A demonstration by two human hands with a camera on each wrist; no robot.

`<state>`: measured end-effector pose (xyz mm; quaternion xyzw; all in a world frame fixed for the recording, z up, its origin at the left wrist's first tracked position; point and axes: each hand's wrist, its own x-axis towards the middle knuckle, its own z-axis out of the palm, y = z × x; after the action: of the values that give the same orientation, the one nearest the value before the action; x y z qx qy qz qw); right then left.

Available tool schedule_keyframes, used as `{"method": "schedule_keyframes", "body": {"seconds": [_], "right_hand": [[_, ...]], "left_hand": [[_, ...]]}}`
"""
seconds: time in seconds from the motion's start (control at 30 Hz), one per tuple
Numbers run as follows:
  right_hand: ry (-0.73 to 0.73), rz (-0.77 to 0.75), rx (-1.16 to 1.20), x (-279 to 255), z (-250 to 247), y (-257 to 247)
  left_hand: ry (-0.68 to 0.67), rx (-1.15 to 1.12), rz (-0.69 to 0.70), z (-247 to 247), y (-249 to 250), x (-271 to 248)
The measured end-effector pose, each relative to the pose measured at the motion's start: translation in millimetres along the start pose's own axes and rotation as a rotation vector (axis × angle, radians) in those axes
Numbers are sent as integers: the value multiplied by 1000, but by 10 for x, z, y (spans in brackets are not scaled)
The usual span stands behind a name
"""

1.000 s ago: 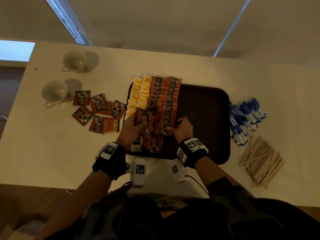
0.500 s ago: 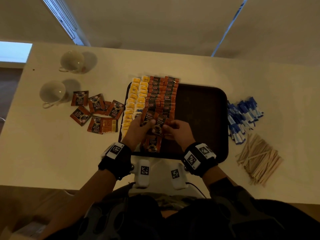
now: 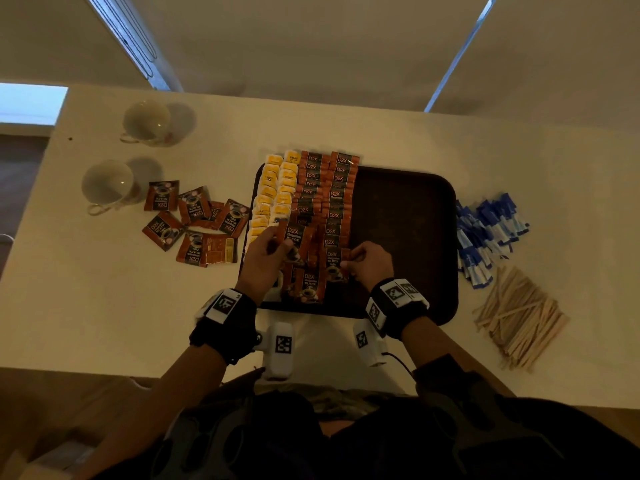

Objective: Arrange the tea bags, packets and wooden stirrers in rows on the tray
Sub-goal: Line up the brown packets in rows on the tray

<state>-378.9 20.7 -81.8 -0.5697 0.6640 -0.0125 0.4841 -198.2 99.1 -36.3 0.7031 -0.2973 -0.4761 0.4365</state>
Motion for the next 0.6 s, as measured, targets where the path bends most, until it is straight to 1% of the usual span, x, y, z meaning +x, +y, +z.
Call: {"method": "schedule_keyframes", "body": {"seconds": [0.2, 0.43, 0.6], "right_hand": [[75, 1, 21, 0, 89, -55], [86, 10, -26, 11, 96, -112], [97, 11, 6, -5, 76, -130]], "left_hand": [[17, -5, -11, 11, -31, 1], [46, 31, -25, -8, -20, 22], [42, 28, -38, 23, 2, 36]]}}
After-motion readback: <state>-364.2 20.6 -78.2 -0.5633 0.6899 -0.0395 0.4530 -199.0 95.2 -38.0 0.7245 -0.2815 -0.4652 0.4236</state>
